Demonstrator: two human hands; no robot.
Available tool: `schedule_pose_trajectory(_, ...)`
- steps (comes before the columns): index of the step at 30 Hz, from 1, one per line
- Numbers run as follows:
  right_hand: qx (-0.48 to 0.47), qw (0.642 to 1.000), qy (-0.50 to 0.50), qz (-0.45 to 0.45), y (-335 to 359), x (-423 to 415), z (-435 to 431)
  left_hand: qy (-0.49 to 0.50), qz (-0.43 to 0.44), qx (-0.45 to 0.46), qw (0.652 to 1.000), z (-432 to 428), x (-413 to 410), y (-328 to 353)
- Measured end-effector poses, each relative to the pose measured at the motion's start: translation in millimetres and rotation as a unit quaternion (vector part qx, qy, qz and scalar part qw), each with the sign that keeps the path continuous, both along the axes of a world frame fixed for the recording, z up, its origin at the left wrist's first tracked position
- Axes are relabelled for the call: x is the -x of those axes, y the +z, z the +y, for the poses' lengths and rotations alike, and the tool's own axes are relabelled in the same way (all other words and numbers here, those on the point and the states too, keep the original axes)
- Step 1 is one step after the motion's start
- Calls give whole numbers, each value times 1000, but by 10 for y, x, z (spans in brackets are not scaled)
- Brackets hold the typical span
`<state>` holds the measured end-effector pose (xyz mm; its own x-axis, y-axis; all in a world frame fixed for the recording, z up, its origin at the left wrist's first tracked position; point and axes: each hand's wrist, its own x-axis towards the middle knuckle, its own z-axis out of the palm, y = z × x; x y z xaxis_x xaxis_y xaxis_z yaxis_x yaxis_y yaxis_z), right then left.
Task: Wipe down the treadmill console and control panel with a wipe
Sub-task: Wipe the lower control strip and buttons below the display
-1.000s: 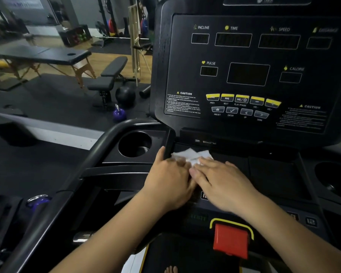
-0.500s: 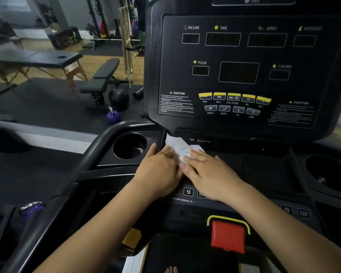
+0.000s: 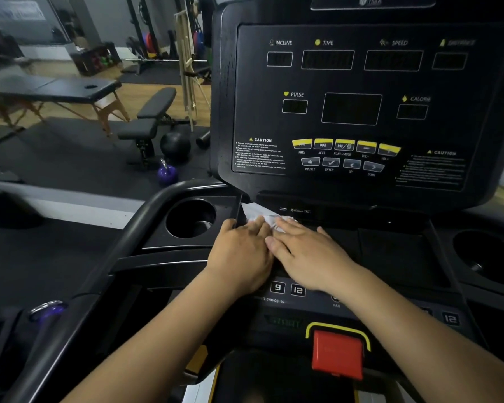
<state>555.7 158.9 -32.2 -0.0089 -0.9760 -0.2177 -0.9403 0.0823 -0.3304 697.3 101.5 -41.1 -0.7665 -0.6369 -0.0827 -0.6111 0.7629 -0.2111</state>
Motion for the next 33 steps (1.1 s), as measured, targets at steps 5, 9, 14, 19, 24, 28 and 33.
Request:
schedule_pose_trajectory(5,5,1000,17,15,83,-52,406,-8,95,24,995,237,-190,36)
schedule_pose_trajectory(9,-4,1000,17,11,84,-29,521,-9,92,18,996,172,-203,37)
schedule_pose_trajectory(14,3,1000,-17,18,25,30,56,21,62,-28,997,-157,12,-14)
schedule_pose_trajectory(19,28,999,-15,39,-32,-72,73,7,62,-18,998,-73,-80,-28)
schedule_pose_trajectory(24,22,999,-12,23,37,-24,438,22,83,-60,994,154,-213,33)
schedule_pose_trajectory(28,29,998,-19,47,56,15,251,30,39,-104,993,-81,-39,59)
schedule_pose_trajectory(33,53,998,8,38,-24,-78,-5,0,27,-94,995,-219,-139,9)
